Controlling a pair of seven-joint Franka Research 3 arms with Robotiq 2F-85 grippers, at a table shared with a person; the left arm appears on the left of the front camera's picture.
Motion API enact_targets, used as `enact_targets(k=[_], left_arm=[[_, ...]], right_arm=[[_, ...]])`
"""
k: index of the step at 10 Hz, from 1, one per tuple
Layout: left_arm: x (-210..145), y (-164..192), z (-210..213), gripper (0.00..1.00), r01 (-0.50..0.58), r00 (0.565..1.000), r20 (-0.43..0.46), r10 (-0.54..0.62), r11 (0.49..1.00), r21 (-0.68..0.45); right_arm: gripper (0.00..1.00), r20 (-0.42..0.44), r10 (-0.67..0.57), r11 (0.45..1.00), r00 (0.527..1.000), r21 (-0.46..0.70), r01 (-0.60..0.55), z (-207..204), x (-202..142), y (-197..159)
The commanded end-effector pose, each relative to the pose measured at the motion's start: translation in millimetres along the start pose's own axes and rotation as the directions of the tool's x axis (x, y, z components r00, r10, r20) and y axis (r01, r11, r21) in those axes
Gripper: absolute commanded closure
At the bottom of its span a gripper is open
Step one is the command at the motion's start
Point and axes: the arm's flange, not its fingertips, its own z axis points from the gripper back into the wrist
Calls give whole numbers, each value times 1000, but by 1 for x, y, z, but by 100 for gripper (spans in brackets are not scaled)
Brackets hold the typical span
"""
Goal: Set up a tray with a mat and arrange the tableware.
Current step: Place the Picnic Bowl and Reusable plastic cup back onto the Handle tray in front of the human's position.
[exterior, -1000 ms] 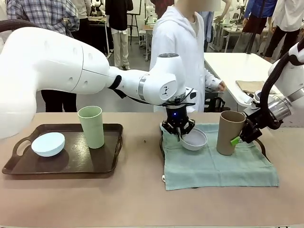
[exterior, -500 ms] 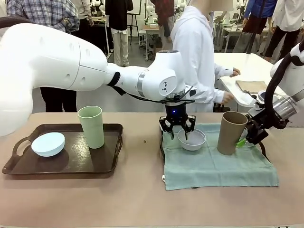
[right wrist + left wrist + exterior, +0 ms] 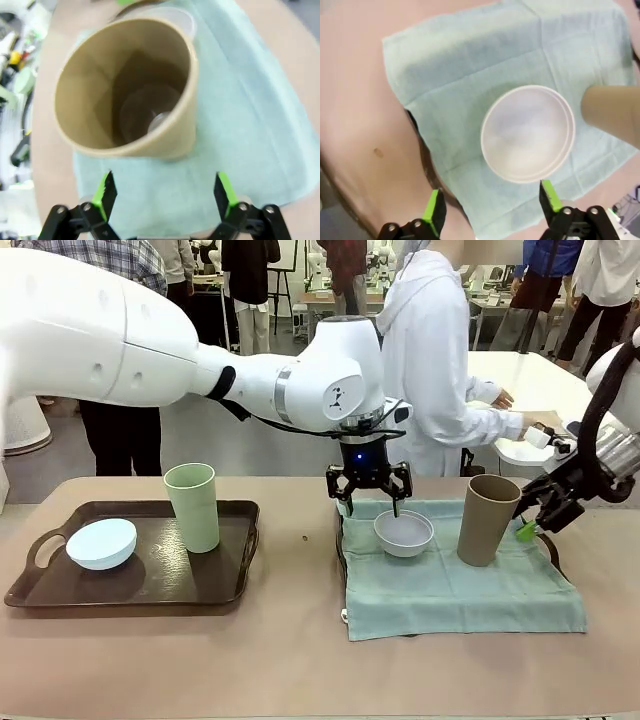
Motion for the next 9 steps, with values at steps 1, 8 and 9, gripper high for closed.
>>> enact_targets(k=[1,8,9], left_arm=[[-33,12,26,0,56,998,8,-56,998,13],[-80,31,160,0,34,992,102,-80,922,386],[-83,35,172,0,-8,991,122,-45,914,406]], right_arm=[[0,-214,-185,983,959,-23,185,21,15,28],[0,-167,-609,726,775,-510,461,97,159,106],[0,-130,-654,654,745,-591,472,107,174,115]])
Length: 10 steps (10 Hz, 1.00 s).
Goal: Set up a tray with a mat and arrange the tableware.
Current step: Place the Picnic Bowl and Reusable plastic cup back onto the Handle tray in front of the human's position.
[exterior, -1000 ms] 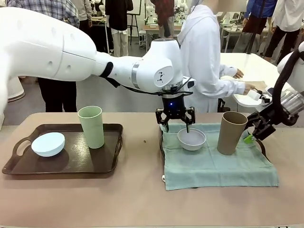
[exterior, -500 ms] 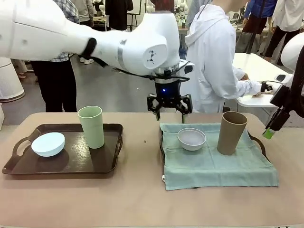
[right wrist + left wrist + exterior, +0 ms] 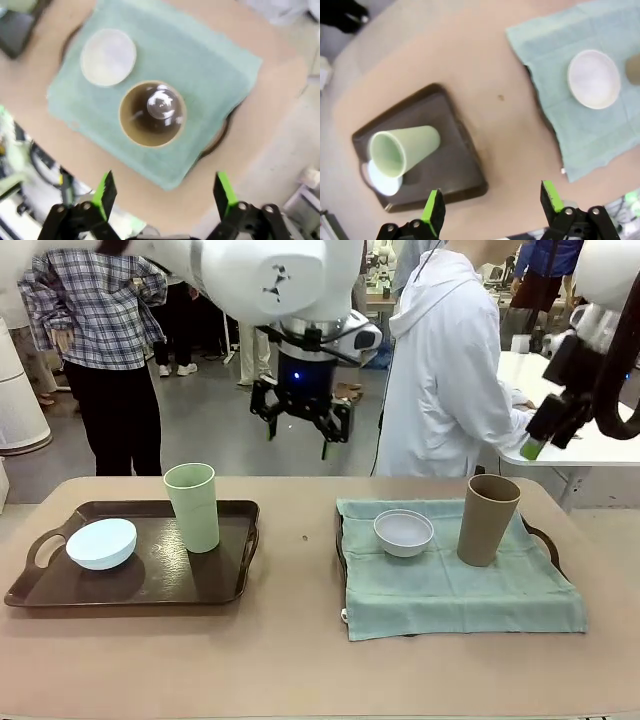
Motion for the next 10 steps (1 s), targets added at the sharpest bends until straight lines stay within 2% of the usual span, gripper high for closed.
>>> enact_targets(k=[1,2,3,4,10], left_arm=[[-8,6,12,0,-86,996,17,85,995,51],[-11,12,19,0,-122,992,37,120,991,49],[-13,19,19,0,-142,989,49,142,990,-3],[-5,12,18,0,-75,997,18,75,997,26],[-5,12,18,0,-75,997,18,75,997,26]], right_arm=[[0,-23,-108,985,994,-137,104,11,6,11],[0,-26,-120,986,992,-119,117,14,8,9],[0,-41,-61,998,997,-9,60,5,9,-2],[0,11,-77,992,997,-104,78,23,5,9],[0,11,-77,992,997,-104,78,23,5,9]])
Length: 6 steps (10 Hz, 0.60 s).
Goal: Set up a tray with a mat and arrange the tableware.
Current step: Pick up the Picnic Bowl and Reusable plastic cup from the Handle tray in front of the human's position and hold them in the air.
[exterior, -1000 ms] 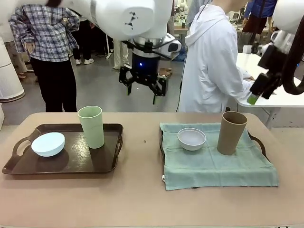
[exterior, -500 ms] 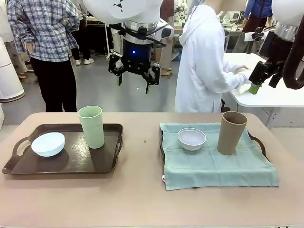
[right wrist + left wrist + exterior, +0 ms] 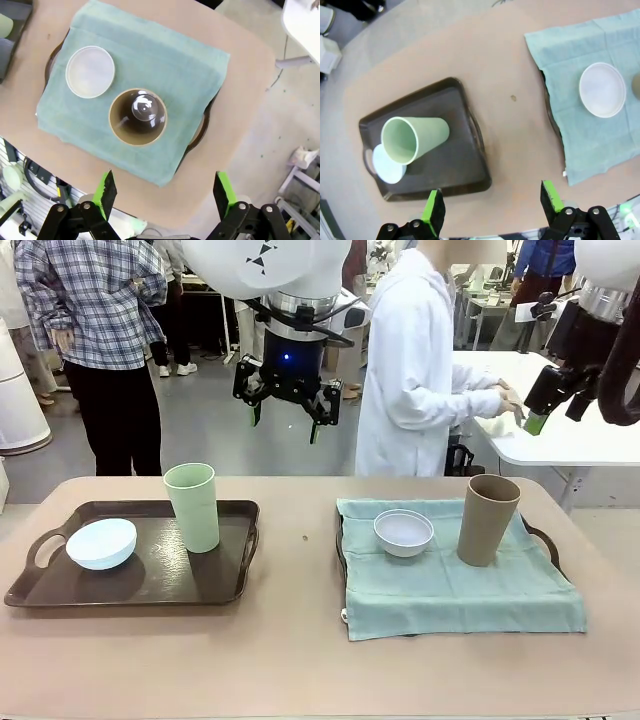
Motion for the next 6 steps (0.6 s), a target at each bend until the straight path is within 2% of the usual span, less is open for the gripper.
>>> enact_targets(k=[1,6], left_arm=[[1,4,2,0,14,1000,5,-14,1000,5],[1,4,2,0,14,1000,5,-14,1000,5]], right_arm=[[0,5,0,1000,1000,-14,0,1,0,0],[0,5,0,1000,1000,-14,0,1,0,0]])
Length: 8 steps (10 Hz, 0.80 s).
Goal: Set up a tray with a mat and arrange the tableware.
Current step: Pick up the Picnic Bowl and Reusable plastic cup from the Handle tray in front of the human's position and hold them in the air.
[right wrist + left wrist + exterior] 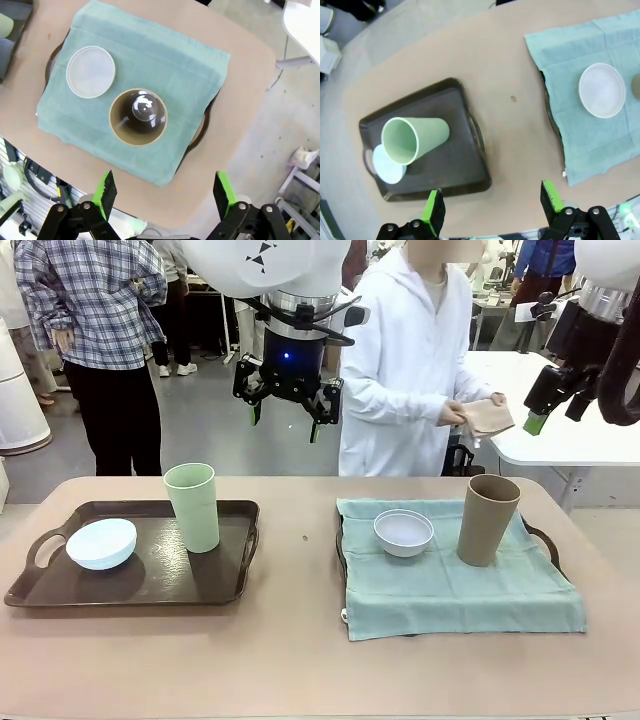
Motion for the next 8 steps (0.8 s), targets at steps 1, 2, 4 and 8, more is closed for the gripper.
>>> enact_targets(k=[1,2,4,8], left_arm=[[0,4,1,0,14,1000,3,-14,1000,6],[0,0,0,0,0,1000,0,0,1000,0],[-12,65,-10,0,38,989,-137,-57,990,-139],[-24,177,-22,0,41,968,-225,-110,957,-288]], right_arm=[[0,4,-1,1000,1000,-15,1,1,0,-1],[0,0,0,1000,1000,0,0,0,0,0],[0,-7,-52,996,999,72,53,-7,-32,-20],[0,11,-77,970,997,232,72,-19,-89,-45]])
